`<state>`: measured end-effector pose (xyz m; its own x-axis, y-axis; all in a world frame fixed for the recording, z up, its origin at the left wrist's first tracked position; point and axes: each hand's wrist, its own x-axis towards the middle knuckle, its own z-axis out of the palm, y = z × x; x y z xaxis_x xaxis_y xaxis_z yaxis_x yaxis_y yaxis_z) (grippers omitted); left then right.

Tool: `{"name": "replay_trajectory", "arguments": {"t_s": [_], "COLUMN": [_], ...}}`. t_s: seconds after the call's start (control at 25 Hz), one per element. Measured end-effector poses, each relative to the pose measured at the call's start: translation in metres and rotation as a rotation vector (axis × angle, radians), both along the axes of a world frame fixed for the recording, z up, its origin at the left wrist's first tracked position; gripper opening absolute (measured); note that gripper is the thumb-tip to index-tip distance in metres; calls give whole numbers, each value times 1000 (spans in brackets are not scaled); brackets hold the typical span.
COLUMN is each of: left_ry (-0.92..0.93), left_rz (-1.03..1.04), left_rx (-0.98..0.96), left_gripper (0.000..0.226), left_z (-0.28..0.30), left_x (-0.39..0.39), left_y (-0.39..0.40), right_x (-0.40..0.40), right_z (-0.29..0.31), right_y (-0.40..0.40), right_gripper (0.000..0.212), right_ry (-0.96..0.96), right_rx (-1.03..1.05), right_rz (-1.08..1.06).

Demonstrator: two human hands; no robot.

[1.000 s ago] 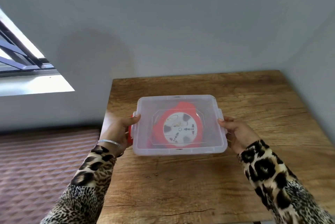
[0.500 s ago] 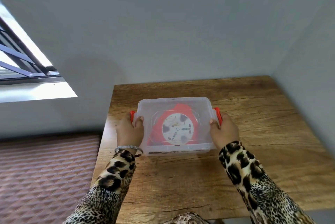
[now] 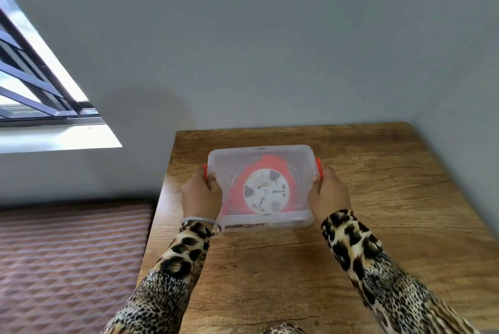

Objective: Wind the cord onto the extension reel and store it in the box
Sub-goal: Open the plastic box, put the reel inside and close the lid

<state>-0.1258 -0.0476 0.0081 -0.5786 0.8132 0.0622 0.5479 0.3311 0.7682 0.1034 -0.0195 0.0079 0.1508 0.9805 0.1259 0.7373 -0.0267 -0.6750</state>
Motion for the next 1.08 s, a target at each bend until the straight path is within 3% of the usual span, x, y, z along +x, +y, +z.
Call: {"name": "replay_trajectory", "arguments": {"t_s": [0.24,0.56,0.92,1.0,1.08], "left_ry": [-13,-59,-61,34,292], "left_rz": [56,86,117,79,-23], "left_rx": [-18,-19,18,59,90], "left_gripper": [19,43,38,42,49], "left_z": [7,6,-5,1,9], "left_x": [-21,-51,-57,-53,-50], "left_y": [59,153,170,167,160], "right_x": [-24,-52,-55,-56,-53], "right_z": [2,5,-5,1,13], "right_y": [73,165,180,182,181], "right_gripper": [34,42,40,39,41], "right_ry": [-1,-16,20,-5,-90], "right_rx": [-39,-101,-91,-159,-226], "right_rz": [14,27,-8,2,51]}}
